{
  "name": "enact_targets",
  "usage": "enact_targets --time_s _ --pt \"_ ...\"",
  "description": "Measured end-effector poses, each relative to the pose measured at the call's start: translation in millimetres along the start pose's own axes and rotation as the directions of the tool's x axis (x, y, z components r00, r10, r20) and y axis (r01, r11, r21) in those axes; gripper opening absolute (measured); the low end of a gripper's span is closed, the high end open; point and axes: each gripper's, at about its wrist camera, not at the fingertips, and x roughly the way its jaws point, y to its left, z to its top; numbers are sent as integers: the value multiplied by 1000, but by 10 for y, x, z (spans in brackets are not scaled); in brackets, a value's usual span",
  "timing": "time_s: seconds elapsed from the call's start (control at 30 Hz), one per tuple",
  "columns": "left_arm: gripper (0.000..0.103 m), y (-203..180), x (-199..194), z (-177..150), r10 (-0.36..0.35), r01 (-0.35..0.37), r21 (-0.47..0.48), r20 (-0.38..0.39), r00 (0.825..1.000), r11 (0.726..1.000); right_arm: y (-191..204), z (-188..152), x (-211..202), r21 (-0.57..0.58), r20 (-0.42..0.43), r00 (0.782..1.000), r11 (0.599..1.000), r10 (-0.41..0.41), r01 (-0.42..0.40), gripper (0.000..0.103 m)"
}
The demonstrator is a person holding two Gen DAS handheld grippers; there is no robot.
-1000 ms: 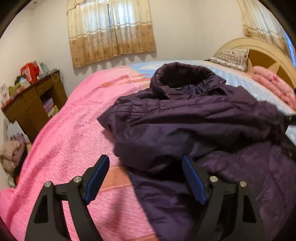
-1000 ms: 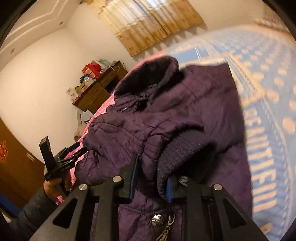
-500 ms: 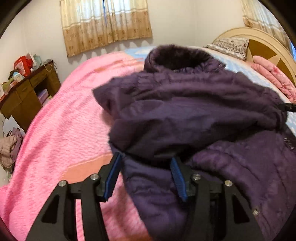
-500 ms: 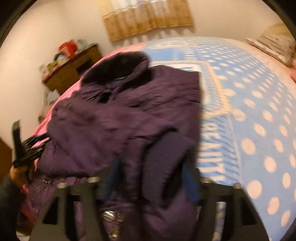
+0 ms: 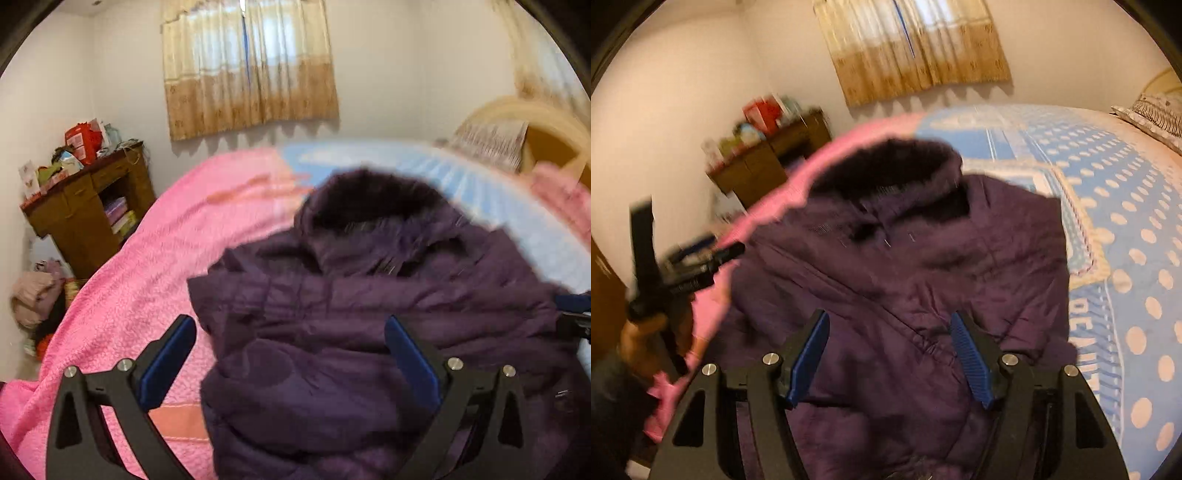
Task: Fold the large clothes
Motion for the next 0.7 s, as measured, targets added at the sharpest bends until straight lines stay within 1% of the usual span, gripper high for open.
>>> enact_targets --time_s 0.03,0.07,0.1,0.13,0.17,0.2,0.27,0.37,0.47,0.57,0.7 --pt "103 -24 123 -58 26 -26 19 -39 999 999 -62 -46 56 13 -15 1000 1000 -6 6 68" --pt "103 -29 282 -128 67 -64 36 -91 994 997 -146 -86 97 33 -25 1000 999 11 -10 68" --pt "103 7 348 -198 67 -66 17 -120 990 998 -193 -137 146 33 -25 999 999 33 -32 68" --pt "103 78 435 -280 37 -41 -19 -158 987 999 -170 -164 164 23 -20 999 999 36 -36 68" --pt "103 144 527 -365 -5 -7 -58 -203 979 998 -156 -180 184 13 -22 999 999 30 -30 68" --pt "103 185 554 -394 -29 12 -79 -217 976 997 -138 -179 203 3 -28 999 1000 17 -17 68" --pt "103 236 560 -390 -38 17 -96 -223 974 995 -66 -183 276 -39 -45 998 999 -33 31 68" --pt "103 218 591 -408 -11 -6 -70 -240 971 998 -3 -162 353 -82 -60 994 993 -90 85 69" --pt "103 250 617 -413 -20 0 -77 -258 966 997 -6 -146 367 -95 -67 992 990 -107 100 69" --pt "103 243 606 -433 -15 -4 -72 -259 966 997 8 -157 386 -106 -71 990 988 -123 115 69" --pt "103 170 684 -384 -6 -11 -66 -258 966 998 42 -165 391 -122 -70 987 983 -143 134 69"
